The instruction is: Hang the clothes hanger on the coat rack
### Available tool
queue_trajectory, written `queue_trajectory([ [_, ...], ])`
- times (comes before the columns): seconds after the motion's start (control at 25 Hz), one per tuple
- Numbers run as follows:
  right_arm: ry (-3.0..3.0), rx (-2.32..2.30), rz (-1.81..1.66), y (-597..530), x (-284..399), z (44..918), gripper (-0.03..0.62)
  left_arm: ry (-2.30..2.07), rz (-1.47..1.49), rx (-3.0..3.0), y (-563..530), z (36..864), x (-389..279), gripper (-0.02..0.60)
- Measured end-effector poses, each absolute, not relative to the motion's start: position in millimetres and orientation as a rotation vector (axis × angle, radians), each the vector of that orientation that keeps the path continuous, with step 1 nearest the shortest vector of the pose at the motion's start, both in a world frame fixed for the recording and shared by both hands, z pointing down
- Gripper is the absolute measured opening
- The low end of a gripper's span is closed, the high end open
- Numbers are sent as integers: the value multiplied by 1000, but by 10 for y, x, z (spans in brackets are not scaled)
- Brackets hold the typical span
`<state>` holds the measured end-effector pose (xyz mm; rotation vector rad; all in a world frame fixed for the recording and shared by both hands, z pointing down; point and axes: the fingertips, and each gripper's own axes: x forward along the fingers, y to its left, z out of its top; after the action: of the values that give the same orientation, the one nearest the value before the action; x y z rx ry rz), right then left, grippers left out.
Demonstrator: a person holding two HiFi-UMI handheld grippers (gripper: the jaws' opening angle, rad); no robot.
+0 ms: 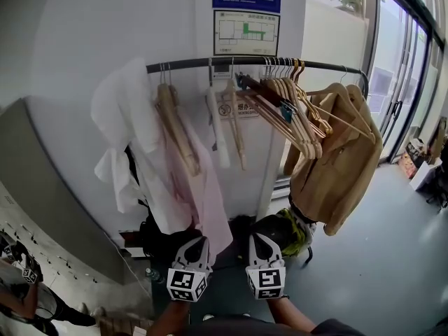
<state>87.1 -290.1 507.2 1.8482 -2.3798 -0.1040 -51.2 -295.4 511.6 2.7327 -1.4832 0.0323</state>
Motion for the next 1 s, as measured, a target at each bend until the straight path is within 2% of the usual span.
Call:
queue_trajectory([
  [1.0, -2366, 1846, -95, -2937, 895, 5120, 14, -1437, 68, 2759, -2930, 5106, -396, 2],
])
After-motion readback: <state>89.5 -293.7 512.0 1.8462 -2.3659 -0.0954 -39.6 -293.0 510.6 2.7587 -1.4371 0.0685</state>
